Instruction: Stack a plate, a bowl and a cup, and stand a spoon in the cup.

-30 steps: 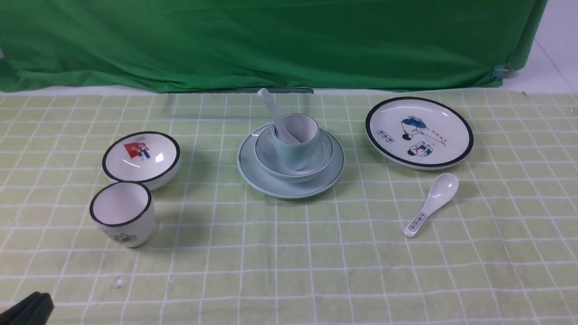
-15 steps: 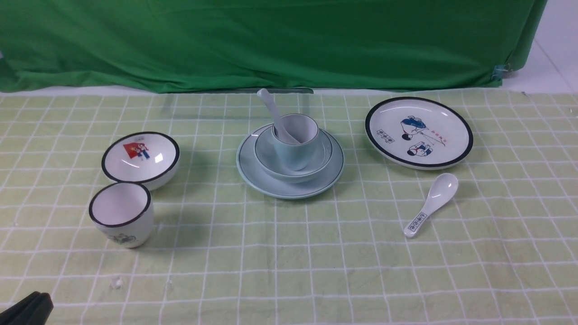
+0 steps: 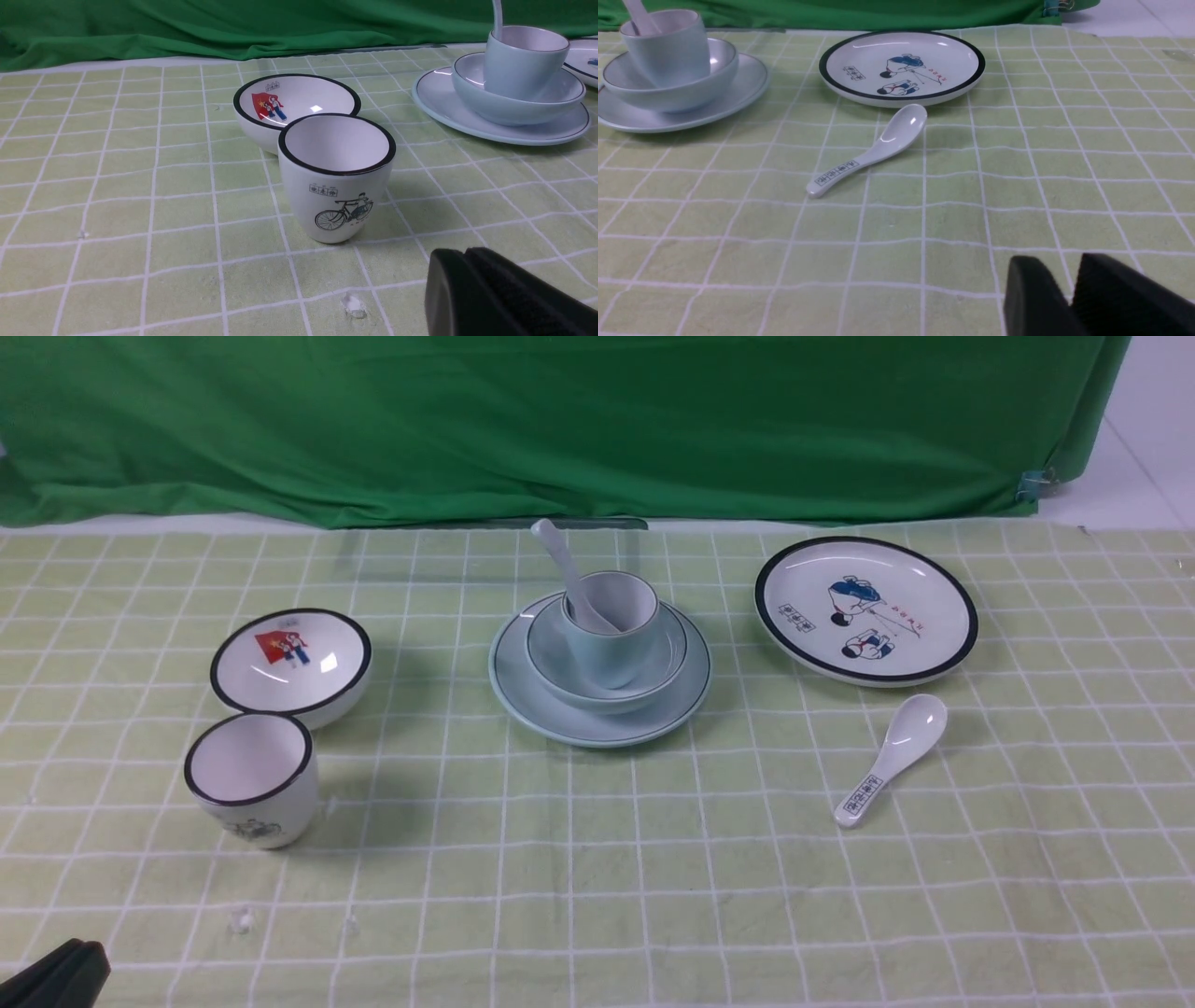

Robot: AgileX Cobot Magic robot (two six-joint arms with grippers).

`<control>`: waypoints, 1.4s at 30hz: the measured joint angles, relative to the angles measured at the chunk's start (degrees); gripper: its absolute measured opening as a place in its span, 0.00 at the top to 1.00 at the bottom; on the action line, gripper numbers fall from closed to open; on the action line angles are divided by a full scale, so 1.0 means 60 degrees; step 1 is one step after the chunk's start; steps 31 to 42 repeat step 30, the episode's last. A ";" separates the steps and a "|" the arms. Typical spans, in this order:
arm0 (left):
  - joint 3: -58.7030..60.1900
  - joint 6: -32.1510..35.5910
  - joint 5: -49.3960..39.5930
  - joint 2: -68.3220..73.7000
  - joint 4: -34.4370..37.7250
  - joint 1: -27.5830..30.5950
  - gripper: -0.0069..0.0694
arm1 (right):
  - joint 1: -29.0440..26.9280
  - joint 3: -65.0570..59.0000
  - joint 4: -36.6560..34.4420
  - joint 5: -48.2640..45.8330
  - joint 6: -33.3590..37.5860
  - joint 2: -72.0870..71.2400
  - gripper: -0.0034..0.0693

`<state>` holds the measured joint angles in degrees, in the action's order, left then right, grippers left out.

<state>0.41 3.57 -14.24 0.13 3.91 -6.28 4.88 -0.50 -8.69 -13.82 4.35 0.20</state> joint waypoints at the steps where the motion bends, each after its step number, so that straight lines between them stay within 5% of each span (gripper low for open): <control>1: 0.0000 0.0000 0.0000 0.0000 0.0000 0.0000 0.95 | 0.0000 0.0000 -0.0003 0.0000 0.0000 0.0000 0.69; 42: 0.0000 -0.0009 0.0000 0.0000 -0.0123 0.0000 0.95 | 0.0000 0.0000 -0.0011 0.0000 0.0000 0.0000 0.68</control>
